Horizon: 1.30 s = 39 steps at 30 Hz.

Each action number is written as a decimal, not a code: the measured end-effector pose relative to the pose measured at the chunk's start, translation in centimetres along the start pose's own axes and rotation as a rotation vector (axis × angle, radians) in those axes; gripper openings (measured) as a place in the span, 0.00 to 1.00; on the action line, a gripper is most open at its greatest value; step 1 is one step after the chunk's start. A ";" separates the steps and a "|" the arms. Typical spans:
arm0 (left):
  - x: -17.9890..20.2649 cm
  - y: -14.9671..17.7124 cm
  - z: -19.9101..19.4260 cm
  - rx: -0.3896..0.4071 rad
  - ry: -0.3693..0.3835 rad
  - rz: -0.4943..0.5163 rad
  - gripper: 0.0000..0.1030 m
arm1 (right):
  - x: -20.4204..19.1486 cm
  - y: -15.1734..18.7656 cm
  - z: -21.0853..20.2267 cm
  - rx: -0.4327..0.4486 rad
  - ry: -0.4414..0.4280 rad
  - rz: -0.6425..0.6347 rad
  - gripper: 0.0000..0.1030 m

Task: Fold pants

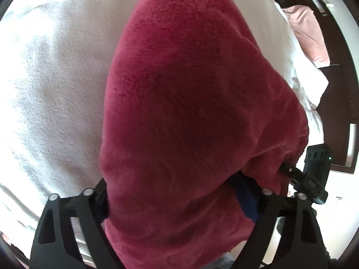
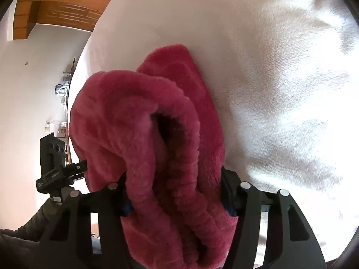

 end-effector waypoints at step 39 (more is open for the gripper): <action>2.2 -5.0 -10.1 0.177 0.115 0.169 0.44 | -9.7 -4.2 -9.4 0.264 0.013 -0.075 0.49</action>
Point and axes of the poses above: each gripper's, at about its wrist camera, not at the fingertips, and z roughly the way its jaws point, x to its right, y to its underside, the point moved 5 cm from there along z, roughly the way its jaws point, and after that the axes turned 6 degrees about z, right-handed, at the moved point
